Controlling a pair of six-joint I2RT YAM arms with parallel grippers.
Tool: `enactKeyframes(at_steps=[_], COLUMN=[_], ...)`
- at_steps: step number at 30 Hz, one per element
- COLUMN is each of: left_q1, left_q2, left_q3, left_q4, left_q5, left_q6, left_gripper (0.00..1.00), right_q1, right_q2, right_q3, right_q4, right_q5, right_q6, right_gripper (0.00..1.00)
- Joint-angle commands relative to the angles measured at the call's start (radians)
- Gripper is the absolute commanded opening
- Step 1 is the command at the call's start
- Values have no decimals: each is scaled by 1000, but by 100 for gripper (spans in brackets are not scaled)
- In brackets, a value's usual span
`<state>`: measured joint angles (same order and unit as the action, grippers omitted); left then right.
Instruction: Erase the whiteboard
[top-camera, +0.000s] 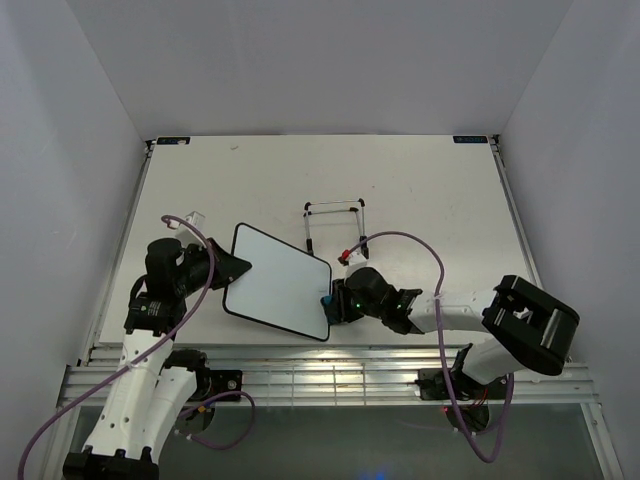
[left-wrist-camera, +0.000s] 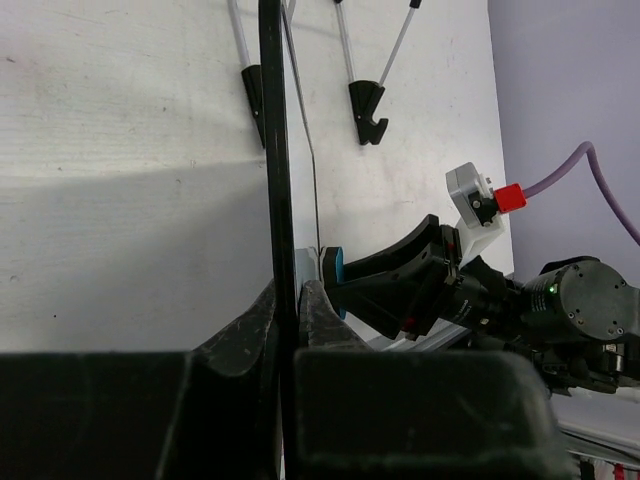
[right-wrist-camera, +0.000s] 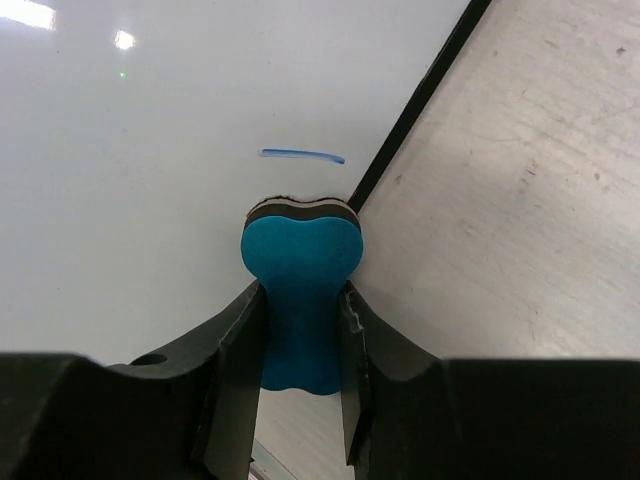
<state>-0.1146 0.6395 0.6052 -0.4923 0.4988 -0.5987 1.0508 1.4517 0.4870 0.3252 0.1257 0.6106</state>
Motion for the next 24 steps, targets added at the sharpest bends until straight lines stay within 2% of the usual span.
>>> enactKeyframes(at_steps=[1, 4, 7, 10, 13, 16, 24], left_q1=[-28, -31, -30, -30, -31, -30, -30], left_q2=[5, 8, 17, 26, 29, 26, 20], left_q3=[2, 2, 1, 4, 2, 1, 2], left_q4=[49, 47, 49, 50, 49, 49, 49], left_q5=[70, 72, 75, 80, 76, 75, 76], left_q6=[116, 116, 116, 117, 117, 117, 117], left_gripper=[0, 0, 0, 0, 0, 0, 0], right_q1=[-27, -51, -49, -49, -49, -51, -162], right_q2=[136, 144, 139, 127, 124, 128, 263], right_q3=[2, 41, 99, 145, 177, 209, 274], right_q4=[-178, -213, -199, -93, -13, 12, -179], right_q5=[-52, -58, -138, -301, -383, -327, -203], right_q6=[-14, -34, -60, -45, 11, 34, -43], right_gripper=[16, 16, 16, 16, 15, 15, 15])
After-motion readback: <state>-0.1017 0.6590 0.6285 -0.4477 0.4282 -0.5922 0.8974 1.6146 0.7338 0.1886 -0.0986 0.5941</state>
